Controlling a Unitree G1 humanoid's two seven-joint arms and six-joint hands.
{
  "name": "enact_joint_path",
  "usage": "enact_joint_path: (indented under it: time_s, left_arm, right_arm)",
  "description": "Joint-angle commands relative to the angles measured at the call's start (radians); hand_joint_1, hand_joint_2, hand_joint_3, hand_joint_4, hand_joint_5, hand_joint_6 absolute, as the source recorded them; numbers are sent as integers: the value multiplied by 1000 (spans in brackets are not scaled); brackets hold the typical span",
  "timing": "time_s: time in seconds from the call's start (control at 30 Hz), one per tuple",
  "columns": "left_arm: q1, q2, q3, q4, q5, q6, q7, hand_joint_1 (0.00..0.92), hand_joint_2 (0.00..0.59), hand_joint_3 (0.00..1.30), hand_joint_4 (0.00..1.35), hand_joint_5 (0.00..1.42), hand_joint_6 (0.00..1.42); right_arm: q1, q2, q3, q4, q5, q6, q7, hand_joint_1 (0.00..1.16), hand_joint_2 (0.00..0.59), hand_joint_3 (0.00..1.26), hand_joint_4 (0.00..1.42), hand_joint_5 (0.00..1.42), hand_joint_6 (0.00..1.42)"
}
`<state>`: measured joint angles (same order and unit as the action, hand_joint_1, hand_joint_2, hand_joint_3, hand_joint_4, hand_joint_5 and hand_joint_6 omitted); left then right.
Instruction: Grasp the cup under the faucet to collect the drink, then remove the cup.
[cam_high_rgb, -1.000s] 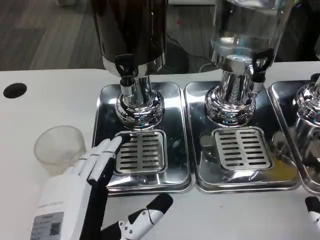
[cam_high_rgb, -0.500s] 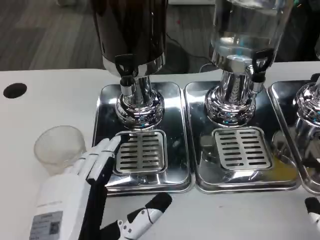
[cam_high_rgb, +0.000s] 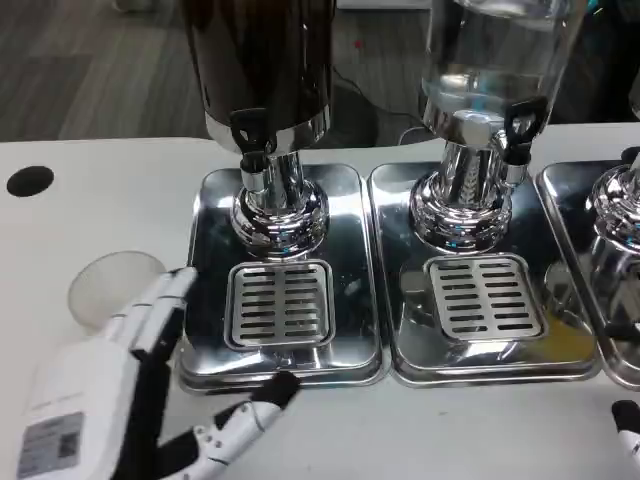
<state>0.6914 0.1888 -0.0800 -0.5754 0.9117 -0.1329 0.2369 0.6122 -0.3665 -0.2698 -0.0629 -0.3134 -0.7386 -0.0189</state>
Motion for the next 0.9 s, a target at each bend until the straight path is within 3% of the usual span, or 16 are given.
enact_joint_path:
  time_s: [0.03, 0.3, 0.47, 0.67, 0.9]
  left_arm:
    - [-6, 15, 86, -34, -59, 27, -36, 0, 72, 176, 120, 204, 391]
    - [-55, 44, 226, -27, -163, 102, -139, 0, 59, 175, 120, 218, 447]
    - [-107, 56, 279, 12, -198, 142, -168, 1, 58, 167, 120, 224, 471]
    - [-213, 64, 288, 69, -175, 234, -191, 24, 46, 161, 124, 282, 578]
    - [-356, 72, 250, 156, -96, 383, -209, 50, 45, 157, 123, 364, 702]
  right_arm:
    - [8, -6, -7, 22, 15, -25, 0, 620, 397, 285, 211, 157, 0]
    - [15, -4, -6, 41, 14, -38, -2, 620, 397, 285, 211, 157, 0]
    - [23, -4, -5, 51, 11, -50, -2, 620, 397, 285, 211, 157, 0]
    - [33, -4, 2, 57, 12, -63, 2, 620, 397, 285, 211, 157, 0]
    - [53, -11, 5, 73, 19, -89, 8, 620, 397, 285, 211, 157, 0]
